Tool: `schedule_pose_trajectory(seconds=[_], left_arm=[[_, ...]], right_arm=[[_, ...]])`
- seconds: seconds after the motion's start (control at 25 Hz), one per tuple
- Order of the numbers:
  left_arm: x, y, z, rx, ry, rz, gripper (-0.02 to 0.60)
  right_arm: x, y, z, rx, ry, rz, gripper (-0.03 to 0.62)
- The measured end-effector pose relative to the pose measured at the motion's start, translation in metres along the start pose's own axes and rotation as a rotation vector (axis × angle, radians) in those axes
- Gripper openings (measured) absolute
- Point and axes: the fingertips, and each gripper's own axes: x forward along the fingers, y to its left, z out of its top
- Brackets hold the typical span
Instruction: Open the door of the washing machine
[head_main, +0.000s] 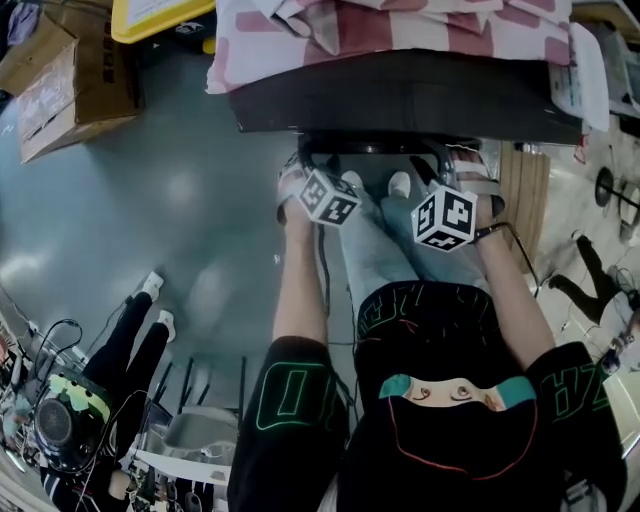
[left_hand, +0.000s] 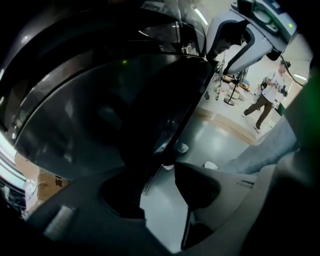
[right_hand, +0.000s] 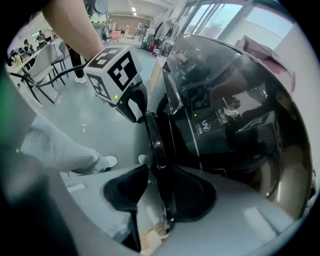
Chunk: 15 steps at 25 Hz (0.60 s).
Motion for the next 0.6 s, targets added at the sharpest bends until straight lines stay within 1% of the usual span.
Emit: schedule_pose_trajectory(seconds=[0.08,0.16,0.28,0.4,0.48,0.6], left_arm=[[0.000,0.000,0.000,-0.021,-0.011,0.001,0.198],[-0.001,-0.001,-0.001,-0.040,-0.019,-0.007,0.196],[-0.004,-0.004,-0.002,-0.068,-0.018,-0.019,0.193],[-0.008,-0.012,-0.010,-0.091,-0.013,-0.027,0.193],[-0.012,-0.021,-0.016,-0.110,-0.017,-0.036,0.190],[-0.014,-0.027,-0.022,-0.131,-0.019,-0.013,0.190]], right_arm=[[0.003,0.000,-0.001,-0.026,0.016,-0.017,0.155],[0.004,0.002,-0.001,-0.028,0.023,-0.019,0.155],[0.006,0.007,0.000,-0.014,0.026,0.021,0.156],[0.004,0.014,0.000,-0.034,0.035,0.072,0.156],[0.002,0.020,-0.001,-0.053,0.038,0.087,0.156],[0.001,0.025,-0.002,-0.062,0.017,0.095,0.156]])
